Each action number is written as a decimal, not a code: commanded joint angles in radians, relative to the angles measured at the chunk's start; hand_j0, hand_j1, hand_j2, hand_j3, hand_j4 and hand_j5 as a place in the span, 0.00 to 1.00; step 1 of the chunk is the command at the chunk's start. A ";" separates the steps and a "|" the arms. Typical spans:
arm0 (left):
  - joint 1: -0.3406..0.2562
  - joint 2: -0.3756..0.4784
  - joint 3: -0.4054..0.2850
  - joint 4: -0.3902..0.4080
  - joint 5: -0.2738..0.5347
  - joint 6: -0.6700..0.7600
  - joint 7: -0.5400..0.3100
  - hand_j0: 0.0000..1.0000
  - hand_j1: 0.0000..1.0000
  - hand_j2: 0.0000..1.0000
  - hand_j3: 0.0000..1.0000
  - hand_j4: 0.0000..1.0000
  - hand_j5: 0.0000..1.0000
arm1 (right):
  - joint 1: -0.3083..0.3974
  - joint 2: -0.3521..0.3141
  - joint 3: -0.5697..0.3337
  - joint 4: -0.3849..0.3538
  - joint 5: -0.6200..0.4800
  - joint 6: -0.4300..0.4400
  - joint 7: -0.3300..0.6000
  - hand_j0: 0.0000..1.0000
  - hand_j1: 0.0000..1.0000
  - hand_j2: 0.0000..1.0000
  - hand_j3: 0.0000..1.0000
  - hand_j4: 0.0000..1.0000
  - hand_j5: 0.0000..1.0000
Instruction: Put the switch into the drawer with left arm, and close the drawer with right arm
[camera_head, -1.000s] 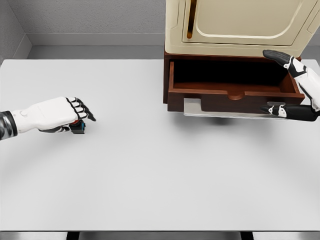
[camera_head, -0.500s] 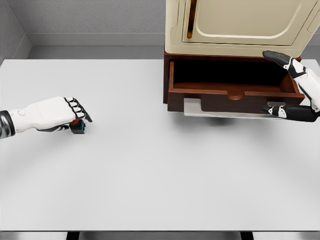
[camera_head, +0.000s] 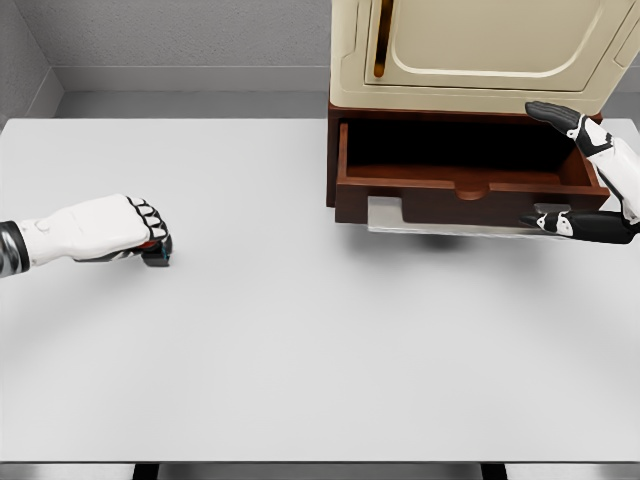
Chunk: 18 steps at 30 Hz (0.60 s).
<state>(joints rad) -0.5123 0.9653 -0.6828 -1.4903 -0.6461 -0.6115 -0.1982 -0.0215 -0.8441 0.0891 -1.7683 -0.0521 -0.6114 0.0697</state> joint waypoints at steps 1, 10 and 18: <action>0.000 0.001 0.002 0.001 0.003 0.001 -0.003 0.46 0.46 0.46 0.46 0.46 0.46 | 0.000 -0.001 0.000 0.000 -0.006 0.000 -0.001 1.00 1.00 1.00 1.00 1.00 1.00; -0.018 0.001 0.000 0.001 0.003 0.001 -0.004 0.44 0.44 0.44 0.44 0.44 0.44 | 0.002 0.000 0.000 0.000 -0.006 0.000 -0.001 1.00 1.00 1.00 1.00 1.00 1.00; -0.038 0.001 0.002 -0.001 0.005 0.001 -0.004 0.44 0.44 0.44 0.44 0.44 0.44 | 0.002 0.000 0.000 0.000 -0.006 0.000 -0.001 1.00 1.00 1.00 1.00 1.00 1.00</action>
<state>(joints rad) -0.5522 0.9653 -0.6822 -1.4906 -0.6471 -0.6119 -0.2032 -0.0199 -0.8426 0.0891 -1.7683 -0.0521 -0.6114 0.0695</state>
